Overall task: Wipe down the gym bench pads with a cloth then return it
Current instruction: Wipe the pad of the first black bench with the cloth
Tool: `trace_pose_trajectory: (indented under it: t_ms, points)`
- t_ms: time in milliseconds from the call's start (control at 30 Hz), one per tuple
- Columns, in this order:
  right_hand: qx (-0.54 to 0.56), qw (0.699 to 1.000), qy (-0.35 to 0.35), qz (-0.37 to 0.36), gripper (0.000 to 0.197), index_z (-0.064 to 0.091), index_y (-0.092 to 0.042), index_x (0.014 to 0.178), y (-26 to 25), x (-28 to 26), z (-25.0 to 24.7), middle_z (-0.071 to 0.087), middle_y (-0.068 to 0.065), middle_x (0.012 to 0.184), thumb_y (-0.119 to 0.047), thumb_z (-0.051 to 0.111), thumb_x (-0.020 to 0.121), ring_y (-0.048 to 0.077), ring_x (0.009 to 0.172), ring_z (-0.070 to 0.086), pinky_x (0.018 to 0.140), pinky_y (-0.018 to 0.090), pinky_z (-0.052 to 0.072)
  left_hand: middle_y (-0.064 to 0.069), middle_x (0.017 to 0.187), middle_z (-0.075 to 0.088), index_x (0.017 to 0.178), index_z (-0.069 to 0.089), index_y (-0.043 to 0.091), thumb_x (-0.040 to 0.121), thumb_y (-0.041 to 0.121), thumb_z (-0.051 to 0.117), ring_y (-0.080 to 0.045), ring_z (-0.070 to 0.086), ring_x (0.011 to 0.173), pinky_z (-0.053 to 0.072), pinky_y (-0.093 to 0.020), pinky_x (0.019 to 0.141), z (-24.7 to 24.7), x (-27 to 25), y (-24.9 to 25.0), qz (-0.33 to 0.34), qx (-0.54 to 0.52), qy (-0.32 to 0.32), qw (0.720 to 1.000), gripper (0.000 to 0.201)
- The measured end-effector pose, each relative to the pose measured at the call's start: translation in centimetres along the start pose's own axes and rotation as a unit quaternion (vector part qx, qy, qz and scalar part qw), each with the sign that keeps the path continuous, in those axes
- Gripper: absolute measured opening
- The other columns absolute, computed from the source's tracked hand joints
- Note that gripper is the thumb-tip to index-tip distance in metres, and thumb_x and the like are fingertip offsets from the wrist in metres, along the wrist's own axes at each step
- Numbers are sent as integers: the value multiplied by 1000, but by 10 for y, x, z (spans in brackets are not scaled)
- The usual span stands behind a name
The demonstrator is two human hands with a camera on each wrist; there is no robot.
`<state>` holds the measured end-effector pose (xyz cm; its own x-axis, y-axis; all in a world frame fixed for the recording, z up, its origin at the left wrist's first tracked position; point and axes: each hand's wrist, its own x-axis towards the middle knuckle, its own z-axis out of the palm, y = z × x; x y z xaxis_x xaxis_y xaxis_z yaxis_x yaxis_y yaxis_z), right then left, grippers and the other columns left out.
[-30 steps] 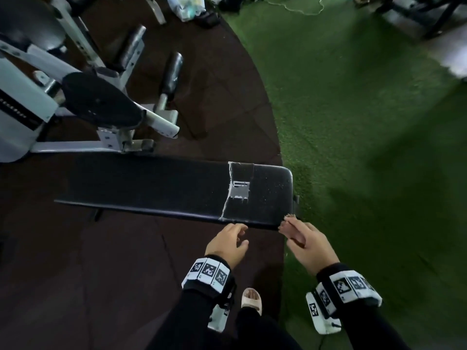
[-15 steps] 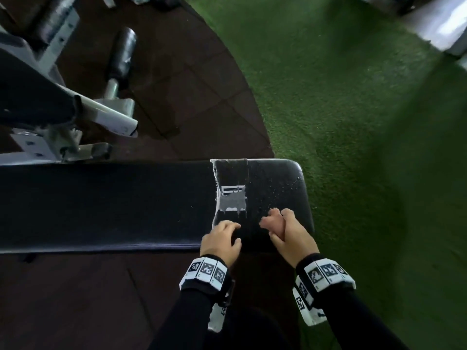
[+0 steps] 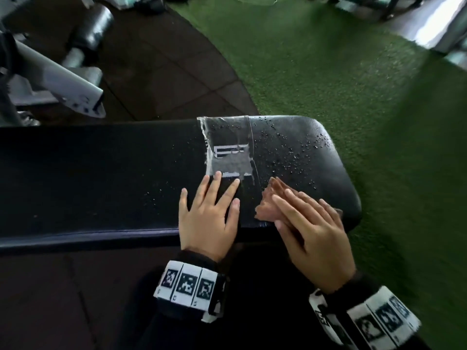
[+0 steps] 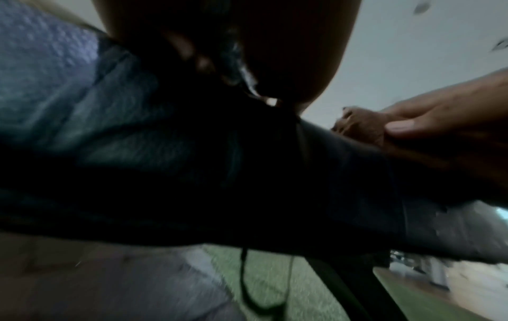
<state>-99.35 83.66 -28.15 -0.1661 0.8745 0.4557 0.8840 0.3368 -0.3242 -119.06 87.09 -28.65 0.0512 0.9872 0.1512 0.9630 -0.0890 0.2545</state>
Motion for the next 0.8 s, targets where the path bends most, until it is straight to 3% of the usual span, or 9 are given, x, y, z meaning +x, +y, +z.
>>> trace_pose_trajectory:
  t_ms: [100,267,400,500,567,700,800]
  points:
    - [-61,998,-15,-1,39,50,-42,132,-8,1,13,42,-10,145,-45,41,93,18,134,40,107,48,30,10,155,25,141,31,50,91,53,7,-9,15,144,5,-45,115,7,2,-2,5,16,21,1000,55]
    - [-102,989,-86,59,39,44,-48,132,-4,36,19,36,-15,148,-51,33,94,20,131,44,106,46,32,8,151,34,138,38,48,93,51,12,-13,24,143,13,-48,113,8,1,0,4,22,34,999,52]
    - [-86,970,-157,167,42,28,-56,136,48,71,14,16,-23,153,-55,30,94,13,141,22,115,44,15,9,151,34,138,37,49,92,53,11,-12,23,143,11,-46,114,9,0,0,2,18,38,999,53]
    - [-24,974,-117,191,42,39,-43,137,82,63,-5,24,-19,152,-45,38,95,6,141,22,117,34,16,9,150,36,137,39,48,92,52,13,-13,25,142,12,-47,114,10,1,-1,4,23,47,999,52]
    - [5,977,-99,190,42,44,-36,137,85,42,-14,29,-12,152,-39,43,95,13,140,26,116,36,19,8,149,38,137,41,47,92,51,16,-13,27,141,14,-47,114,9,2,1,0,23,51,998,51]
    - [-39,983,-84,159,39,48,-36,134,49,-3,-19,32,-5,150,-36,46,96,28,138,31,112,48,24,9,149,37,137,41,47,91,51,18,-13,26,141,14,-47,113,9,1,2,-5,27,52,998,52]
    - [-54,990,-78,100,43,51,-36,132,2,-14,-8,39,-3,146,-42,36,92,32,133,39,109,51,29,11,150,36,137,39,48,90,52,17,-12,24,142,13,-47,114,8,2,2,-7,26,51,998,52]
